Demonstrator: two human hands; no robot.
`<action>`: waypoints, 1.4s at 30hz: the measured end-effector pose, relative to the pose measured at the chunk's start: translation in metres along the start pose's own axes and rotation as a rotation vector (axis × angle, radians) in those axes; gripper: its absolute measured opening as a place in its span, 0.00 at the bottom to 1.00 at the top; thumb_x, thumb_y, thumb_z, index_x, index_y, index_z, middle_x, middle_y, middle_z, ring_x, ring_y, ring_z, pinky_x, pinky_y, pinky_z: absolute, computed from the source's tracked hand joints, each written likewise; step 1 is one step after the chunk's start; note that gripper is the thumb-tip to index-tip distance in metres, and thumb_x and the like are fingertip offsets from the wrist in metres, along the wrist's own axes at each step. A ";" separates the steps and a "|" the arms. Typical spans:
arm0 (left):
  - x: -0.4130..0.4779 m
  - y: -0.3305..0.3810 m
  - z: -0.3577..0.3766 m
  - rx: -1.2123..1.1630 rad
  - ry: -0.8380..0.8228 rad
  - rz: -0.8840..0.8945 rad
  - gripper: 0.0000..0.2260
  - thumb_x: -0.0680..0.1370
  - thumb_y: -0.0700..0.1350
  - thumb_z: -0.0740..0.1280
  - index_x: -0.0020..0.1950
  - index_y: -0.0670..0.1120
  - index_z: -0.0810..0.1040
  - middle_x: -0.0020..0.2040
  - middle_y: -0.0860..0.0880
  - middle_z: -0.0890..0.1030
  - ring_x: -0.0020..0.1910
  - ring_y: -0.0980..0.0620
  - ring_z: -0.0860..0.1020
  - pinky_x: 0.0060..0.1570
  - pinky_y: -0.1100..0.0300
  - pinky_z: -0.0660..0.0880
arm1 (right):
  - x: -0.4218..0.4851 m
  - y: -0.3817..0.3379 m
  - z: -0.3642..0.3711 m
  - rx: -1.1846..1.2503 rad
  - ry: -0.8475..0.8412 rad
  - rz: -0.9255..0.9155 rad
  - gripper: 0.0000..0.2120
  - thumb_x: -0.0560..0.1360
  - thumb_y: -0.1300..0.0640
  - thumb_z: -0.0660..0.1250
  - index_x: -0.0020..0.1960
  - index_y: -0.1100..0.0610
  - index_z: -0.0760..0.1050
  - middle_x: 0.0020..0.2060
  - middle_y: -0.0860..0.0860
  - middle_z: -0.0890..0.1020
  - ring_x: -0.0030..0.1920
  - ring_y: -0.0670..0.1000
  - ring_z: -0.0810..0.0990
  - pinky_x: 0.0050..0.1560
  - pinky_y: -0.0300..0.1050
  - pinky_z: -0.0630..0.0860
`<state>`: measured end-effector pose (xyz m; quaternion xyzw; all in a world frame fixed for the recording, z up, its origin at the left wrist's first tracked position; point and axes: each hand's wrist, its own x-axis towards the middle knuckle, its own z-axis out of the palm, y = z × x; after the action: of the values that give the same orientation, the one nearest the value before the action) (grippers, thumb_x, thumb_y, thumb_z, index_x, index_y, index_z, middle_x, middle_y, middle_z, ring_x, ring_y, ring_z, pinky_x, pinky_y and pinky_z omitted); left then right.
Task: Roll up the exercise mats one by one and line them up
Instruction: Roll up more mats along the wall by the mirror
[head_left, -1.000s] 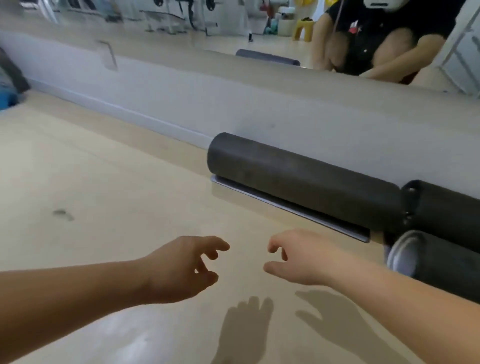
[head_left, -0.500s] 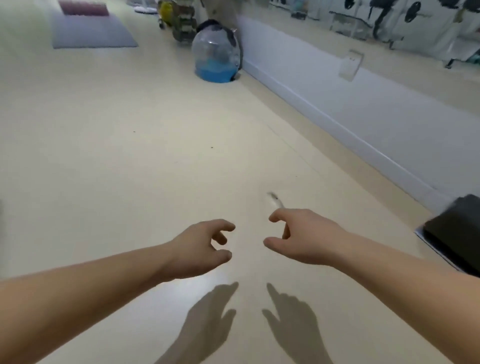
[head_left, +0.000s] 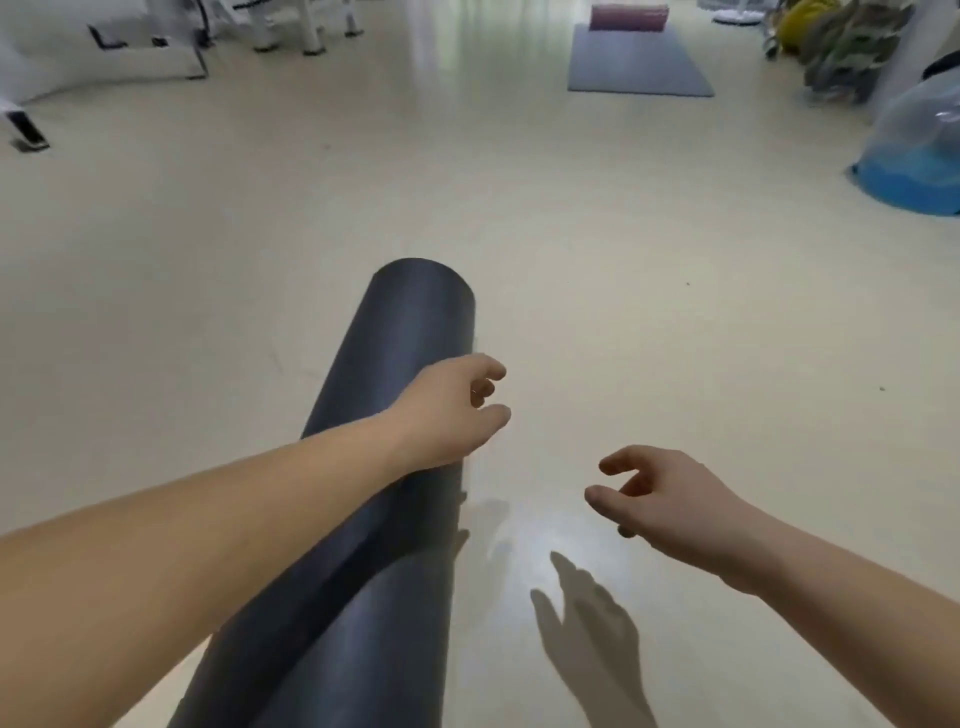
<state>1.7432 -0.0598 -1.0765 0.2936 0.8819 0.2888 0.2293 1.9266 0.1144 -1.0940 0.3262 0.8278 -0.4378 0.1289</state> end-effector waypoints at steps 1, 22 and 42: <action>-0.002 -0.020 -0.019 0.033 0.043 -0.040 0.23 0.81 0.49 0.70 0.76 0.51 0.75 0.68 0.55 0.80 0.66 0.55 0.78 0.68 0.55 0.75 | 0.009 -0.014 0.010 -0.007 -0.025 -0.028 0.21 0.79 0.46 0.71 0.70 0.49 0.76 0.51 0.50 0.87 0.47 0.53 0.85 0.52 0.52 0.82; -0.063 -0.087 0.016 -0.333 0.068 -0.350 0.31 0.72 0.63 0.78 0.73 0.63 0.71 0.56 0.55 0.76 0.53 0.56 0.79 0.60 0.55 0.78 | 0.033 -0.032 0.064 -0.169 0.201 -0.263 0.41 0.65 0.22 0.70 0.75 0.31 0.65 0.60 0.37 0.63 0.67 0.43 0.71 0.61 0.48 0.76; 0.013 0.031 0.112 -0.142 0.120 -0.159 0.12 0.78 0.57 0.72 0.43 0.53 0.74 0.50 0.51 0.79 0.47 0.49 0.79 0.42 0.54 0.75 | 0.030 0.047 -0.001 -0.253 0.234 -0.351 0.32 0.74 0.29 0.65 0.77 0.30 0.65 0.75 0.41 0.62 0.76 0.41 0.63 0.69 0.47 0.73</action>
<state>1.8097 0.0115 -1.1406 0.1878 0.8919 0.3485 0.2185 1.9346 0.1474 -1.1388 0.2070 0.9294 -0.3056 -0.0060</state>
